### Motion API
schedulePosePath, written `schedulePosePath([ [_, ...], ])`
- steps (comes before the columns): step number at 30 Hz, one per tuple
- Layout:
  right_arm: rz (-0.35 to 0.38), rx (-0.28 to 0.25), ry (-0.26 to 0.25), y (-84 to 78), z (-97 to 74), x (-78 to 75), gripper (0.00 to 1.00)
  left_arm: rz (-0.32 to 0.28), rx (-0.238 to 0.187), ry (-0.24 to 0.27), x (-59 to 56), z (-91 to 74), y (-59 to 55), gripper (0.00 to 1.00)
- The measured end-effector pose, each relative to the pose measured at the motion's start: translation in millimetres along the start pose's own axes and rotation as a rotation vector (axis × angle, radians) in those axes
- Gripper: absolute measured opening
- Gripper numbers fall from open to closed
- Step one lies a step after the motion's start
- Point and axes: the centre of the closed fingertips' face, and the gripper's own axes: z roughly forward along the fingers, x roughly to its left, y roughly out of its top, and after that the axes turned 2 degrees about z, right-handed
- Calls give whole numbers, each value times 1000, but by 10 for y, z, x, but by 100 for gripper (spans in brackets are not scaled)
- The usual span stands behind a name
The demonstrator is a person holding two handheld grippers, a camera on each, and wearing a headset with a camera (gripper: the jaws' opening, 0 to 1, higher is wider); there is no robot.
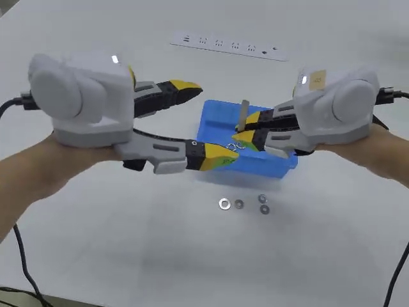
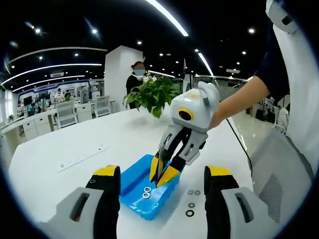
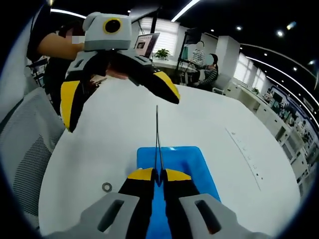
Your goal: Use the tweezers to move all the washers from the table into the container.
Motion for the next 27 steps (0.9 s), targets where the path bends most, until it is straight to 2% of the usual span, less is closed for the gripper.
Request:
schedulePosePath([
  [2, -7, -2, 4, 9, 0, 26, 8, 12, 7, -31, -29, 74, 15, 62],
  [4, -23, -2, 7, 24, -5, 46, 8, 4, 25, -92, -118, 135, 8, 49],
  [5, -28, -3, 6, 34, -9, 50, 8, -6, 33, -108, -129, 158, 0, 42],
  [7, -35, -8, 8, 55, -19, 59, 8, 15, 34, -126, -150, 185, 17, 31],
  [10, -42, -16, 10, 78, -33, 72, 8, 26, 39, -144, -158, 210, 48, 28],
  [13, -49, -19, 17, 89, -39, 102, 8, 41, 52, -170, -179, 201, 63, 18],
  [15, -53, -20, 24, 96, -39, 131, 8, 49, 63, -169, -172, 193, 54, 17],
  [18, -70, -19, 34, 105, -36, 174, 8, 67, 74, -169, -172, 154, 47, 9],
  [20, -71, -23, 37, 125, -37, 190, 8, 88, 74, -177, -201, 123, 51, 9],
  [22, -83, -23, 33, 139, -39, 191, 8, 153, 66, -157, -198, 117, 78, 8],
  [27, -105, -35, 2, 190, -54, 140, 9, 235, 67, -134, -199, 103, 116, 6],
])
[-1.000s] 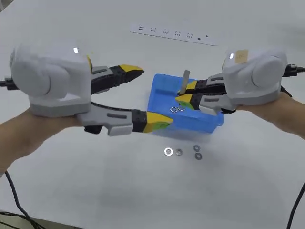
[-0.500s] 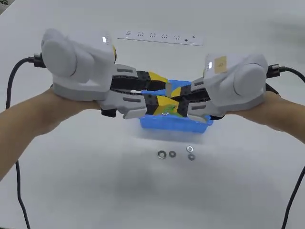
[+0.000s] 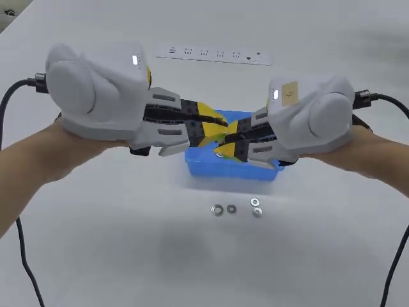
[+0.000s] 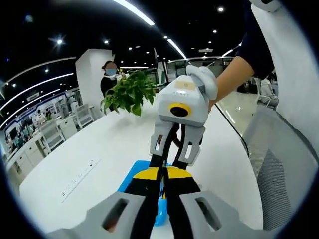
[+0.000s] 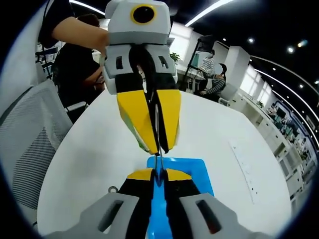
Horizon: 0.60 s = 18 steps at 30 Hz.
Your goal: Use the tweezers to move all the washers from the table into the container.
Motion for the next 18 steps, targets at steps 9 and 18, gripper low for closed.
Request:
schedulePosePath([
  [9, 68, -54, -36, 180, -61, 8, 13, -1, -14, 38, 42, -85, 111, 6],
  [18, 124, -41, -71, 179, -179, 82, 26, -10, -28, 61, -7, -225, 160, 6],
])
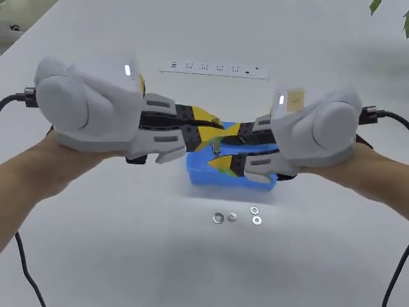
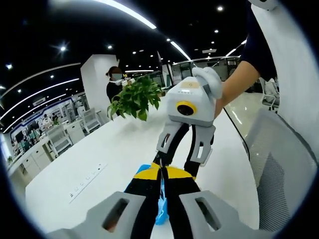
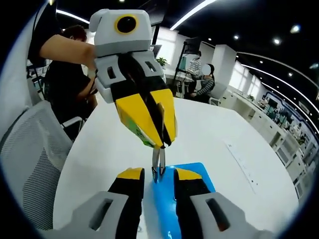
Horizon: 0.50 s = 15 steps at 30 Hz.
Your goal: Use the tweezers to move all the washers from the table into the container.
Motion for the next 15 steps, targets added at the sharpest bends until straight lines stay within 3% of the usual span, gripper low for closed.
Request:
schedulePosePath([
  [3, 65, -17, 6, 36, -76, 65, 31, -7, -21, -6, -40, -59, 45, 6],
  [10, 162, -25, -48, -12, -272, 120, 38, -23, -31, -15, -194, -122, 37, 6],
  [15, 353, -76, -53, -121, -388, 199, 41, -35, -22, -27, -301, -114, -18, 6],
])
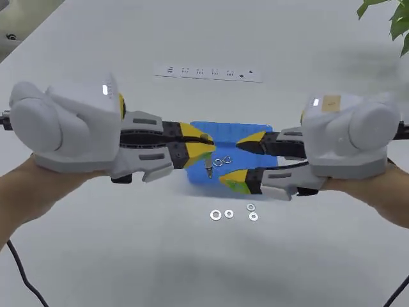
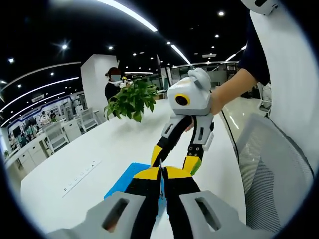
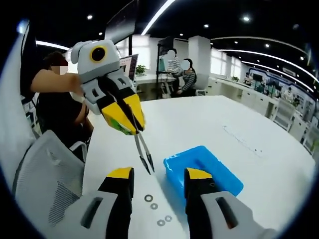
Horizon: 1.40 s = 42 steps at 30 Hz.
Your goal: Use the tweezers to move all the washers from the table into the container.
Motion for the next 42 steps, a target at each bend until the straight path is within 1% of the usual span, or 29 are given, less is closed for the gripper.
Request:
schedulePosePath([
  [2, 58, -9, -2, -81, -63, 2, 44, -5, -2, -10, -54, 3, -16, 6],
  [3, 67, -10, -4, -115, -87, -2, 45, -6, -2, -15, -84, 5, -33, 6],
  [7, 112, 20, -4, -343, -193, 26, 51, -23, 8, -32, -169, 21, -130, 6],
  [9, 126, 35, 0, -437, -233, 54, 54, -31, 14, -40, -219, 42, -205, 6],
  [12, 123, 55, 6, -550, -282, 77, 58, -50, 19, -42, -257, 80, -283, 6],
  [13, 92, 60, -12, -579, -305, 57, 58, -56, 20, -45, -270, 94, -298, 6],
  [14, 79, 60, -14, -586, -316, 59, 58, -61, 21, -48, -285, 116, -319, 6],
  [16, 96, 62, -1, -616, -334, 70, 60, -67, 25, -54, -303, 152, -349, 6],
  [17, 101, 59, -5, -620, -338, 65, 63, -69, 26, -56, -306, 167, -360, 6],
  [19, 100, 60, -11, -630, -351, 55, 64, -76, 29, -60, -308, 203, -394, 6],
  [22, 109, 53, -20, -642, -375, 39, 65, -103, 20, -53, -286, 244, -444, 6],
  [23, 118, 50, -20, -653, -380, 42, 66, -125, 16, -49, -274, 259, -471, 6],
  [26, 125, 56, -24, -700, -386, 39, 69, -136, 21, -50, -272, 288, -523, 6],
  [30, 144, 74, -6, -784, -376, 77, 71, -159, 22, -49, -277, 311, -573, 6],
  [35, 169, 81, 10, -842, -330, 112, 75, -169, 32, -59, -308, 333, -630, 6],
  [39, 176, 81, 24, -835, -295, 152, 76, -173, 44, -61, -321, 343, -689, 6],
  [40, 176, 81, 26, -831, -284, 158, 76, -179, 31, -59, -319, 340, -674, 6],
  [42, 179, 79, 31, -822, -272, 172, 76, -177, 34, -58, -316, 335, -679, 6],
])
